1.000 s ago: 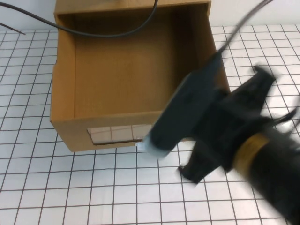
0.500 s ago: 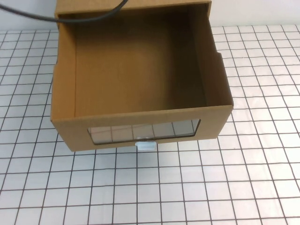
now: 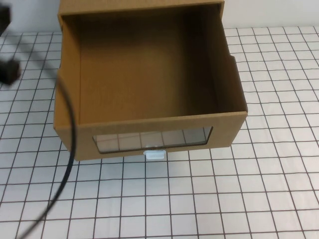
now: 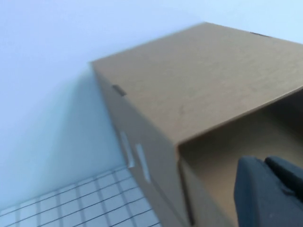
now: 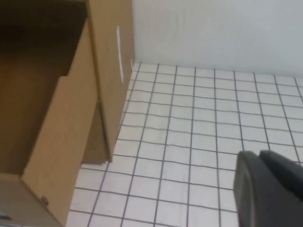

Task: Open the shoe box
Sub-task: 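Pull the top drawer of the cardboard box fully open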

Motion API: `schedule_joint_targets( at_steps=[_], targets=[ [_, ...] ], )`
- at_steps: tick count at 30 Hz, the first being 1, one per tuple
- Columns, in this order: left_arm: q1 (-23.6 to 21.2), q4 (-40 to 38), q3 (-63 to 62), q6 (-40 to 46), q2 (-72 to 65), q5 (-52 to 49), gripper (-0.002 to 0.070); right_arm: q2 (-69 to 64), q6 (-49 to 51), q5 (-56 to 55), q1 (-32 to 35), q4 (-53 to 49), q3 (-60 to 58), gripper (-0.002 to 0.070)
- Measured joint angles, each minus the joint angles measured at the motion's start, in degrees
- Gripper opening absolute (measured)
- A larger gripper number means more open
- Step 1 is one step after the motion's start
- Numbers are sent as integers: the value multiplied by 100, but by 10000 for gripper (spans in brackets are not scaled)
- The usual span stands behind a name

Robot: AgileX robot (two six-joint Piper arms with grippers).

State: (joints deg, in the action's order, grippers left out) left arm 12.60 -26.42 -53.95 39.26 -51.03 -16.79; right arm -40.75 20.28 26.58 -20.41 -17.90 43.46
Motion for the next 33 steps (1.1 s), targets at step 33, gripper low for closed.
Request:
schedule_joint_targets(
  at_steps=[33],
  targets=[
    [0,-598,5545,10,3998,1113,-3,781,-35,-2203,0,527,-1860,-13]
  ],
)
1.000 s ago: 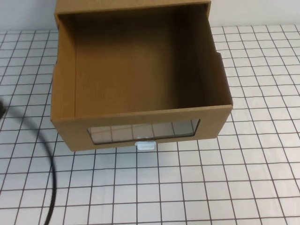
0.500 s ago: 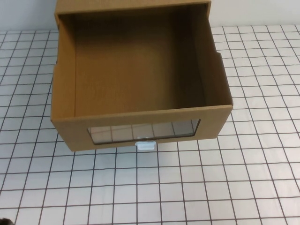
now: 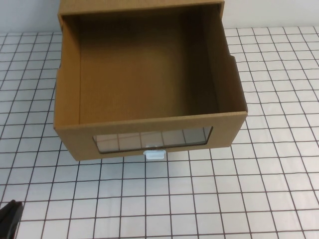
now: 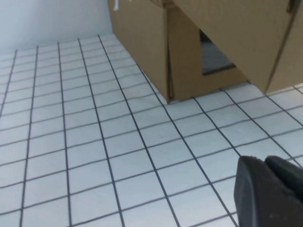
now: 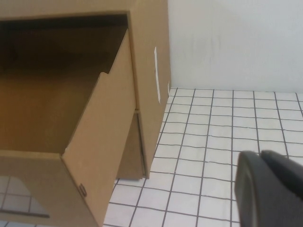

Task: Open the shoe box
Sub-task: 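Pull the top drawer of the cardboard box fully open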

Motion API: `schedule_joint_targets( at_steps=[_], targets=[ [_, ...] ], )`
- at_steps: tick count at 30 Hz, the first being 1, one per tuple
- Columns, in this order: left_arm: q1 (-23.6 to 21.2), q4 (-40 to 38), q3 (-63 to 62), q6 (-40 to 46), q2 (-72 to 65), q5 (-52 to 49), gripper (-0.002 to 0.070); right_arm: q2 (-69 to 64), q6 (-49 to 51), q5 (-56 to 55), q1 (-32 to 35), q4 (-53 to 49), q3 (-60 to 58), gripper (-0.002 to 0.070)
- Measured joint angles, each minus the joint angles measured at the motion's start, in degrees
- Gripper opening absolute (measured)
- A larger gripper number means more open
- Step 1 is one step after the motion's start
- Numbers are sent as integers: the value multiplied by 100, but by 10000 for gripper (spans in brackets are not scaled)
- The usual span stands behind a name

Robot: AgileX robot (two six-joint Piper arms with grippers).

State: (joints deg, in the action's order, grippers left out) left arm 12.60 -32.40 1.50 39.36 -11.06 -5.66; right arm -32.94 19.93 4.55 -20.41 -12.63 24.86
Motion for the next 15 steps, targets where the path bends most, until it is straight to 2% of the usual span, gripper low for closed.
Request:
schedule_joint_targets(
  at_steps=[15],
  targets=[
    [0,0,0,-10,0,-192,-2,0,-9,-10,0,20,0,-13]
  ],
)
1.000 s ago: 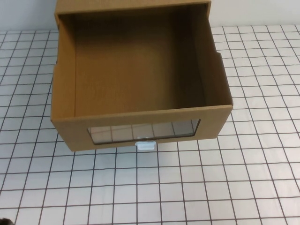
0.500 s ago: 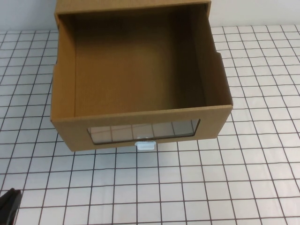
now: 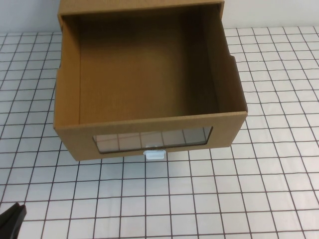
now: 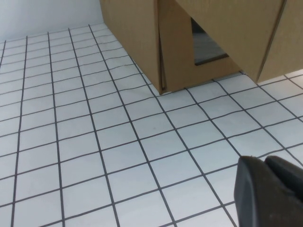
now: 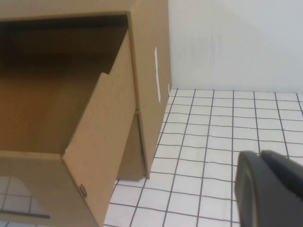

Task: Open the shoe box
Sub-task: 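Pull the top drawer of the cardboard box fully open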

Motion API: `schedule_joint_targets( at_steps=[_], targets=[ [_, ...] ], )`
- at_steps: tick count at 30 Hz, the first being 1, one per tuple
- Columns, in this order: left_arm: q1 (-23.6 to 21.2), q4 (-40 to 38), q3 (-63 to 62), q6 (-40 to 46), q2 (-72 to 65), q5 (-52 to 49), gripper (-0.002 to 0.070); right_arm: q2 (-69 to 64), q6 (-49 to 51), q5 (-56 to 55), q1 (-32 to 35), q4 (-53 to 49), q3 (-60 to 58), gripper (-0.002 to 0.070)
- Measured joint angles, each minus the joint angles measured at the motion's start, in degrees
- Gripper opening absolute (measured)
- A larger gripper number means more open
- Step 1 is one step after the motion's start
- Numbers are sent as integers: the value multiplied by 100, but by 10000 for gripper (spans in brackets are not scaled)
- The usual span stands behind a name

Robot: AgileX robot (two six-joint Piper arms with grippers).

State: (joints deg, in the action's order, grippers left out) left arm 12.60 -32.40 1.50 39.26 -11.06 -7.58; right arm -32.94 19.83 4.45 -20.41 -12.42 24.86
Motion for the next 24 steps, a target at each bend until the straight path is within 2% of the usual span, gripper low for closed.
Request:
schedule_joint_targets(
  at_steps=[8,12,18,24],
  targets=[
    [0,0,0,0,0,0,-3,132,0,234,88,-189,-33,-13],
    [0,0,0,0,0,-10,-2,627,-4,159,674,-324,-531,-13],
    [0,0,0,-12,0,-10,-2,1898,-4,-445,1653,-360,-2090,-13],
    [0,0,0,-12,0,-10,-2,3226,-4,-258,1854,-186,-2627,-13]
  ],
)
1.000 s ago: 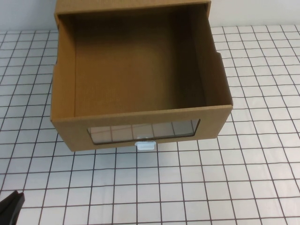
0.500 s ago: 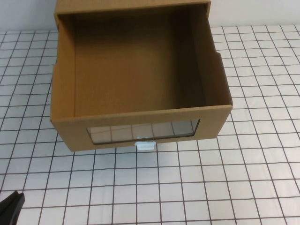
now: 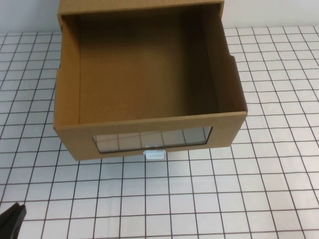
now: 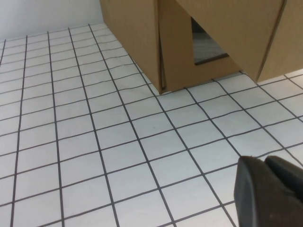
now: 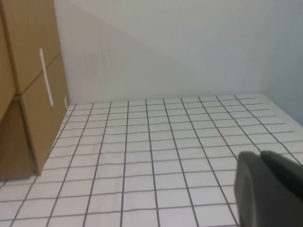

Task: Open the shoe box
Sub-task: 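Pull the top drawer of the cardboard box fully open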

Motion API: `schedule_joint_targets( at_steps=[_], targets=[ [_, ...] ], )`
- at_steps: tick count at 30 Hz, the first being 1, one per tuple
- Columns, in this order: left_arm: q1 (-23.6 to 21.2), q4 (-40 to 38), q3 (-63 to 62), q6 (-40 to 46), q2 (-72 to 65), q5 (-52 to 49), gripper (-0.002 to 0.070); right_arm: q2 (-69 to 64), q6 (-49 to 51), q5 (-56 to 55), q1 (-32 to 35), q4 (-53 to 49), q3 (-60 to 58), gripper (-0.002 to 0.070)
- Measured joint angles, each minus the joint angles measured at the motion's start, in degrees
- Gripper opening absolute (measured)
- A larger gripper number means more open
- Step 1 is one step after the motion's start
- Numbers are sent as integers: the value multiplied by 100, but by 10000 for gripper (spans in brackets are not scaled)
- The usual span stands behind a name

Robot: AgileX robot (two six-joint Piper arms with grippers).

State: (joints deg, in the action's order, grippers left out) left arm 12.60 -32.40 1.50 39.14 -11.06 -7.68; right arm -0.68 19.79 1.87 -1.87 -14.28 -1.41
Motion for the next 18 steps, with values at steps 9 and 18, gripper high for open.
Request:
schedule_joint_targets(
  at_steps=[9,18],
  targets=[
    [0,0,0,0,0,-44,-3,115,0,471,10,57,0,-13],
    [0,0,0,0,0,-44,-3,115,-1584,569,10,1635,0,-13]
  ],
)
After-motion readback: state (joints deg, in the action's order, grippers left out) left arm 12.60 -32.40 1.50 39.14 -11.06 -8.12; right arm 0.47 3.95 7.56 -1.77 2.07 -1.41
